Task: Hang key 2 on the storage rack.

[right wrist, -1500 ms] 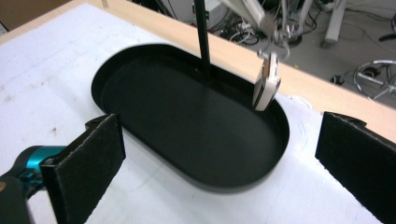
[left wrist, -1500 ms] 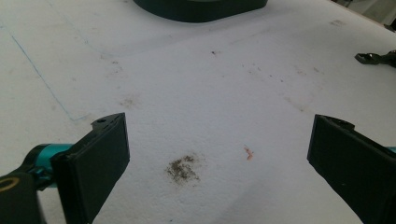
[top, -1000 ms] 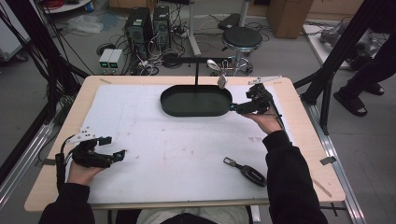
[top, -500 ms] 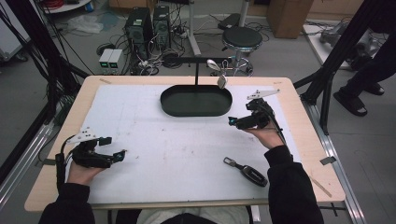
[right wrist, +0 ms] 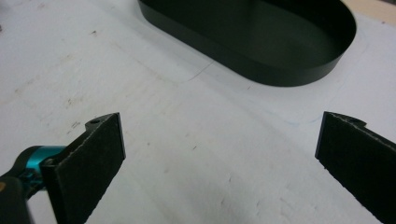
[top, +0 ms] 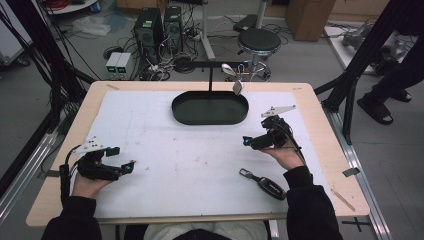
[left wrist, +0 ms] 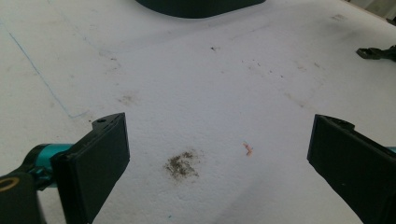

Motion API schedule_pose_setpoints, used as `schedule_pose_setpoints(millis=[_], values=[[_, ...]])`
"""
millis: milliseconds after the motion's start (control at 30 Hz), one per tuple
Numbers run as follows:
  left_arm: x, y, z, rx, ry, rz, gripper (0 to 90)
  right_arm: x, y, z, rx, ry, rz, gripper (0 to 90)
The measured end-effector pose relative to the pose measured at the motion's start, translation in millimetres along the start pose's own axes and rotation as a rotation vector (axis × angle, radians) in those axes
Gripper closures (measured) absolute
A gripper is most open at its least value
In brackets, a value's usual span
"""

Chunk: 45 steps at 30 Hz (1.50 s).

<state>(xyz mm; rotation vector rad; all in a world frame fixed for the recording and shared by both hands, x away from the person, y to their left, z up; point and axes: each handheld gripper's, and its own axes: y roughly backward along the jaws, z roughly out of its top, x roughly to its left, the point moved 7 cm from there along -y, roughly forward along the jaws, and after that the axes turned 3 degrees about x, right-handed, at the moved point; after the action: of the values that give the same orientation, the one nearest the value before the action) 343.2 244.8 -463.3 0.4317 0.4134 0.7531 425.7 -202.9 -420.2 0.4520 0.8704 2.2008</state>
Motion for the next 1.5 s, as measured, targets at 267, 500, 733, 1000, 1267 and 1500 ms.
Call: schedule_pose_setpoints(millis=[267,500,733,1000,1267,1500], values=[[-1.2,0.5,-1.2,0.011,-0.004,0.004,6.1,8.8,-4.0,-18.4,0.076,0.009,0.016,0.7],[-1.2,0.2,-1.4,0.014,-0.005,0.007,6.1,18.9,-3.2,-39.4,0.127,0.03,0.014,0.8],[-1.4,-0.1,-1.5,0.017,-0.011,0.009,6.1,33.2,0.0,-62.0,0.179,0.071,0.035,1.4],[-1.3,0.1,-1.4,0.017,-0.013,0.013,6.1,51.1,-2.0,-80.1,0.284,0.122,0.077,5.7],[-1.3,0.2,-1.5,0.017,-0.01,0.014,6.1,59.7,0.0,-90.5,0.321,0.173,0.092,18.4],[-1.4,-0.2,-1.5,0.018,-0.011,0.012,6.1,63.9,5.9,-100.0,0.36,0.187,0.114,41.9]])
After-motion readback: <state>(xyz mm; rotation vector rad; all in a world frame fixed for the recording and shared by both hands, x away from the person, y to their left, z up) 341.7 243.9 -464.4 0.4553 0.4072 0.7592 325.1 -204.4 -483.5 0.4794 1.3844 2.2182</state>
